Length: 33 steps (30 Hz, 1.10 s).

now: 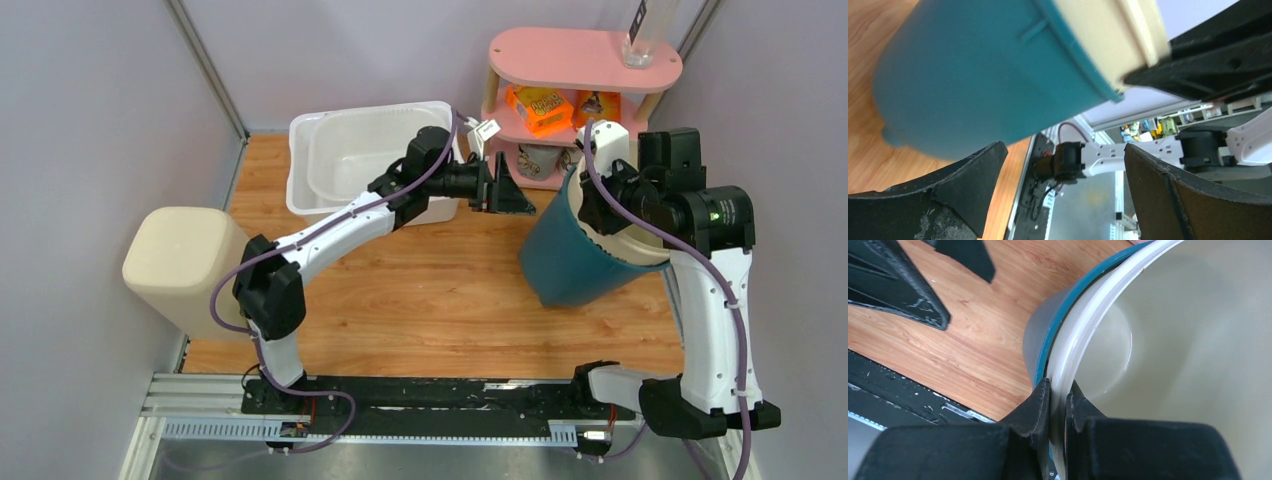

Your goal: Turn the large container upside down

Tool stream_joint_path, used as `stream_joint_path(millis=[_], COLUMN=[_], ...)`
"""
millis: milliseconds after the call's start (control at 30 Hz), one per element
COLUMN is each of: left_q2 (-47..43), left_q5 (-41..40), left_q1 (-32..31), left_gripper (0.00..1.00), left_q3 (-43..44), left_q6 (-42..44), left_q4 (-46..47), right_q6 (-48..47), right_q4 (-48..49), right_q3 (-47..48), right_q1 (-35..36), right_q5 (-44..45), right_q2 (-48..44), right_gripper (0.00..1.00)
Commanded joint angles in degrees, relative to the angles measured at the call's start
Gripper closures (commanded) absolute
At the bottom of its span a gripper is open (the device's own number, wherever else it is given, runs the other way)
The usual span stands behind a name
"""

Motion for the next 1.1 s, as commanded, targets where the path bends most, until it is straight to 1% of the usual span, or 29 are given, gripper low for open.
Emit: stream_joint_path(millis=[0,167,300,400,500,600,867,1067], left_q2=[2.73,7.28,8.94,9.25,9.53,9.95,9.77,10.17], left_q5=[0.45,-1.31,-6.25,-9.23,-13.66,-15.40,-17.82,-18.57], left_q1=[-1.32,-2.41,-2.72,-2.72,-3.06,-3.07,-3.62,-4.21], left_gripper=[0.00,0.00,0.00,0.01,0.03,0.04,0.05,0.05], left_q3=[6.18,11.48,12.59,13.02,14.59,13.61,7.40,3.90], left_q6=[-5.57,-6.70,-5.72,-4.27,-1.32,-0.50,-0.14,-0.30], left_q4=[8.06,6.38,1.16,-0.17,-6.40,-9.00,-13.82,-15.12], right_q6=[-1.17,-0.11,0.24,-0.54,-0.24,0.07,0.17,-0.76], right_q4=[7.12,8.72,9.52,9.90,10.69,11.10,12.59,12.84], right_q3=[1.17,-0.24,-1.39,-2.02,-1.89,-0.77,7.52,19.04], right_q1=[0.95,1.86,3.26,4.99,6.50,6.95,6.99,6.98], right_q5=[-1.93,-2.24,-2.42,-1.68,-1.29,-0.92,0.46,1.65], right_q2=[-0.93,-0.97,-0.75,-0.50,-0.44,0.03,2.39,5.07], right_gripper=[1.00,1.00,1.00,1.00,1.00,1.00,1.00,1.00])
